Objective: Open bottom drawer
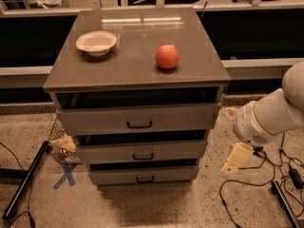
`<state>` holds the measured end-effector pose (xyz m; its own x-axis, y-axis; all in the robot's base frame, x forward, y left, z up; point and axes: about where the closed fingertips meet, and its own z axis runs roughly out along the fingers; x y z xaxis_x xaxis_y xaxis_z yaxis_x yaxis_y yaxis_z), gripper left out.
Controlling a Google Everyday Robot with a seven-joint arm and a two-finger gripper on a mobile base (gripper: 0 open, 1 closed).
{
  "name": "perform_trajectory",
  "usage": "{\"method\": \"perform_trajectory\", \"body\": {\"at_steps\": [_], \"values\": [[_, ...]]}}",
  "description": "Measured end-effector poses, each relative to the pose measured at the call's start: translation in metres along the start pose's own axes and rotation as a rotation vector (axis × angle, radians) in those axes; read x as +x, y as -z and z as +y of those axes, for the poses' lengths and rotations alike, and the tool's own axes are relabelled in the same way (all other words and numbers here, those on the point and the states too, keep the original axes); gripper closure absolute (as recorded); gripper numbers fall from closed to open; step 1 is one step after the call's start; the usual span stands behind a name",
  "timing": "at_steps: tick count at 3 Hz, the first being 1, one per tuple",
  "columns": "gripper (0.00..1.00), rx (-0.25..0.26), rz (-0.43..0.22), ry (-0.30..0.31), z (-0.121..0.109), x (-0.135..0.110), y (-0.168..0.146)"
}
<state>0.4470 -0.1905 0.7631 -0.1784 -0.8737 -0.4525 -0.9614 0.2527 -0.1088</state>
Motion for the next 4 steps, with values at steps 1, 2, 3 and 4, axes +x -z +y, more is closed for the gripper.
{"method": "perform_trajectory", "body": {"at_steps": [1, 2, 3, 4], "values": [[0.00, 0.026, -0.077, 0.075, 0.021, -0.012, -0.033], [0.00, 0.023, -0.077, 0.146, 0.066, -0.013, -0.093], [0.00, 0.028, -0.067, 0.152, 0.083, -0.006, -0.115], [0.00, 0.019, -0.072, 0.164, 0.083, -0.008, -0.119]]}}
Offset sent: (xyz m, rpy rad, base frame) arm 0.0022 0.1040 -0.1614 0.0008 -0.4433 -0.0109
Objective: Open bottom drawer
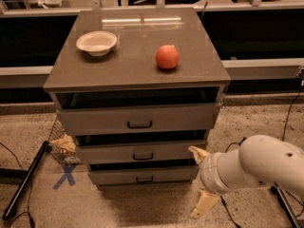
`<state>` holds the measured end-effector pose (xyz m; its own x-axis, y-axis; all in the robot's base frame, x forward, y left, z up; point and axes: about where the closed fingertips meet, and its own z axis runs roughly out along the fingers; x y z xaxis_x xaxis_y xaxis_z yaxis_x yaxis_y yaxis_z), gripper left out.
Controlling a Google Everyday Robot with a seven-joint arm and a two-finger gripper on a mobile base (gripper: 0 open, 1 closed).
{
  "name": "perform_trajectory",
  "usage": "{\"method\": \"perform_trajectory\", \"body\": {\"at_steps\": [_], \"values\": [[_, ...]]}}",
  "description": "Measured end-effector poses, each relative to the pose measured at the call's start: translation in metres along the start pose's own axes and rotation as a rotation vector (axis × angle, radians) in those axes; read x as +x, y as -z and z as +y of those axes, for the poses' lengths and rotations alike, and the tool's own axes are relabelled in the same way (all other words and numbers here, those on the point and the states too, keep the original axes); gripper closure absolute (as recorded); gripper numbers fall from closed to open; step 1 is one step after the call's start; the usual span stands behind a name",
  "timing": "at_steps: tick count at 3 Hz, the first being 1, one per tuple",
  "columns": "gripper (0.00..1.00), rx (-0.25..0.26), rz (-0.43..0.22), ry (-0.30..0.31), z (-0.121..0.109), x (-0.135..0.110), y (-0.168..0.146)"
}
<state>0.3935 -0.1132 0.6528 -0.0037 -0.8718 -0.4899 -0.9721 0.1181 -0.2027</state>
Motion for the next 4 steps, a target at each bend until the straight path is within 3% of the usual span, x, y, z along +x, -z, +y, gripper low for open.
{"method": "perform_trajectory", "body": {"at_steps": [1, 2, 3, 4], "values": [[0.00, 0.009, -0.079, 0.014, -0.012, -0.001, -0.052], [0.00, -0.018, -0.178, 0.099, 0.008, -0.016, -0.137], [0.00, 0.028, -0.284, 0.152, 0.002, -0.020, -0.185], [0.00, -0.007, -0.336, 0.140, 0.020, -0.015, -0.215]]}}
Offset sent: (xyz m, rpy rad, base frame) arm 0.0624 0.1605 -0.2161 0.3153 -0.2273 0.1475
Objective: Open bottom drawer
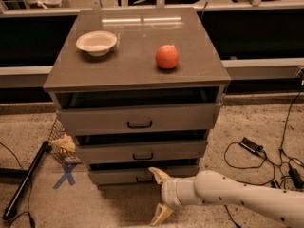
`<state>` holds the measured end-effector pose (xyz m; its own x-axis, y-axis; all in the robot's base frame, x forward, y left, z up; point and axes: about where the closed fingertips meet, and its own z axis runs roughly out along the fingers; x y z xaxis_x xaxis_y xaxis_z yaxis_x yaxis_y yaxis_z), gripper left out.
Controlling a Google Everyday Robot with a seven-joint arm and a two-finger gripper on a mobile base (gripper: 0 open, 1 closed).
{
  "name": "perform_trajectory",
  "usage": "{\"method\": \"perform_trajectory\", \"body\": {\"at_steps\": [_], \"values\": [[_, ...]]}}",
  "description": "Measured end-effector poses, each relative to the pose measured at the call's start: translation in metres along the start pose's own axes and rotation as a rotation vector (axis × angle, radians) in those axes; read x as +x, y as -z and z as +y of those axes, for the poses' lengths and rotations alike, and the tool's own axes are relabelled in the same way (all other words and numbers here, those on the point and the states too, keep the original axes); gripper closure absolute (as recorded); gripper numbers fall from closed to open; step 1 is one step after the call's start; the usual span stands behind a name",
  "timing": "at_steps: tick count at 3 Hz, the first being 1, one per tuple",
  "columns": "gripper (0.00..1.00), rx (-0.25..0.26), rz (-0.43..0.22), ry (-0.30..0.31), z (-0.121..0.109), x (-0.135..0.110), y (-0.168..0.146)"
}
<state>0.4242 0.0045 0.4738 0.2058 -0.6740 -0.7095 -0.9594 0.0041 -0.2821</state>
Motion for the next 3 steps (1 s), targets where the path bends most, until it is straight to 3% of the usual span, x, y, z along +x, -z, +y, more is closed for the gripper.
{"method": "perform_trajectory", "body": {"at_steps": [1, 2, 3], "values": [[0.00, -0.006, 0.007, -0.002, 0.001, -0.001, -0.001], [0.00, 0.015, 0.021, 0.054, -0.008, 0.018, -0.015], [0.00, 0.033, 0.081, 0.095, -0.027, 0.058, -0.037]]}}
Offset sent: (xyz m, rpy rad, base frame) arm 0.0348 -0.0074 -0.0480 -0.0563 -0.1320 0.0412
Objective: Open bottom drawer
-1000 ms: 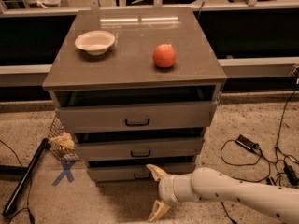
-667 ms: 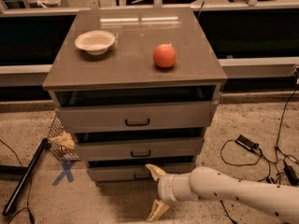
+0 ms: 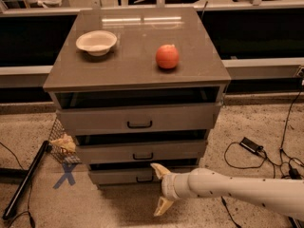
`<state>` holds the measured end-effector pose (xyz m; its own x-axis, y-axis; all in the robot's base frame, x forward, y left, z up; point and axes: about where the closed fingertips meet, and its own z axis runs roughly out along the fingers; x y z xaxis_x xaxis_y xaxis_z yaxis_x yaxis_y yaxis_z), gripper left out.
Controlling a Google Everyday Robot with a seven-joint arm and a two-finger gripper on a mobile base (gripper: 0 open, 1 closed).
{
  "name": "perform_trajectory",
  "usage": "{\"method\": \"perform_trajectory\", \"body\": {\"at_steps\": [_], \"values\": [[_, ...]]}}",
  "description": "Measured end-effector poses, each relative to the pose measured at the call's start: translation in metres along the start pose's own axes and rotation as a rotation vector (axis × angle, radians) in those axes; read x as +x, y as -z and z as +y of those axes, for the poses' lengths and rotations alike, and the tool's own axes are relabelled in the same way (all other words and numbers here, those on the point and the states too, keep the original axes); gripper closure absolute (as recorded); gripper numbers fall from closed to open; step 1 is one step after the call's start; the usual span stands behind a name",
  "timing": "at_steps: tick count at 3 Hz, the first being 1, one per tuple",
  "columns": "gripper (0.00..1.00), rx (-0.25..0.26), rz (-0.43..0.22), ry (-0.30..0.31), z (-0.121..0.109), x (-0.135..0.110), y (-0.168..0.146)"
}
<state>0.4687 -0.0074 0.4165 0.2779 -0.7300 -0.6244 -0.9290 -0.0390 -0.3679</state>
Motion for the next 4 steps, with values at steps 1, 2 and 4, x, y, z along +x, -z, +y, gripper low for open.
{"method": "perform_trajectory", "body": {"at_steps": [1, 2, 4], "values": [[0.00, -0.008, 0.108, -0.015, 0.002, 0.065, -0.018], [0.00, -0.008, 0.106, -0.014, 0.001, 0.064, -0.018], [0.00, 0.103, 0.096, -0.001, -0.011, 0.113, -0.022]]}}
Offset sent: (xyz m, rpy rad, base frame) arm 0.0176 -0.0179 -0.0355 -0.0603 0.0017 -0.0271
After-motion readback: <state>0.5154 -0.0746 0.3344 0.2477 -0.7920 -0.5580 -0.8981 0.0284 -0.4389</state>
